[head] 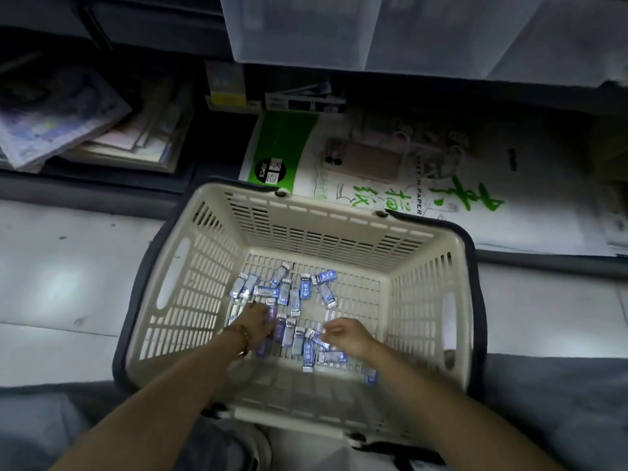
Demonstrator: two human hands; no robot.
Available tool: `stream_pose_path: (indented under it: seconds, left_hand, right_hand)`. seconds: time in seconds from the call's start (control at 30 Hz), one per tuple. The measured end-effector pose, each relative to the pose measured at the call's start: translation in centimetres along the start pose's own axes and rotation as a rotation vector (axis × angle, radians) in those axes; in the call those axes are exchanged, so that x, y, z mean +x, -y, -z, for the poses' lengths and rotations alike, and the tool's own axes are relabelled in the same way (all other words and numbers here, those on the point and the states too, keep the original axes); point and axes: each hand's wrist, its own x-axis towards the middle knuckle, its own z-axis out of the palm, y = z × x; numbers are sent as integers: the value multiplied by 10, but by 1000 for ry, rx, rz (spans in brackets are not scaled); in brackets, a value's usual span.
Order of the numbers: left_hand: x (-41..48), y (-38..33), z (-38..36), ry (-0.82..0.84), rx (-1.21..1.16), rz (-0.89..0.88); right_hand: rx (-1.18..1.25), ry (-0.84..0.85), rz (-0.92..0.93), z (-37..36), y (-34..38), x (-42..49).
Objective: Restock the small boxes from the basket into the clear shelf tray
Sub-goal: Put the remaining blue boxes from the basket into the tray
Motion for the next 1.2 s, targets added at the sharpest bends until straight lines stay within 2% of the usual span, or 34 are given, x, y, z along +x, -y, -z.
stream_pose_path:
  seconds: [0.23, 0.63, 0.73, 0.83, 1.0, 1.1, 1.2]
  left_hand:
    - [10, 8, -4, -18, -8, 37]
    - [21, 17, -7, -129, -111, 29]
    - [24, 19, -8, -99, -156, 46]
    - [25, 16, -6, -35, -171, 70]
    - [27, 11, -6, 18, -362, 133]
    - [25, 11, -9, 68, -343, 133]
    - [25, 10, -12, 66, -325, 134]
  right_hand:
    - [-202, -42, -12, -31, -2, 18]
    - [-83, -231, -23, -46, -12, 19]
    - [-35, -192, -73, -43, -10, 23]
    - [-89, -132, -77, -46, -9, 24]
    - [-107, -137, -84, -51, -12, 29]
    - [-37, -52, -107, -56, -11, 31]
    - [25, -60, -124, -58, -11, 30]
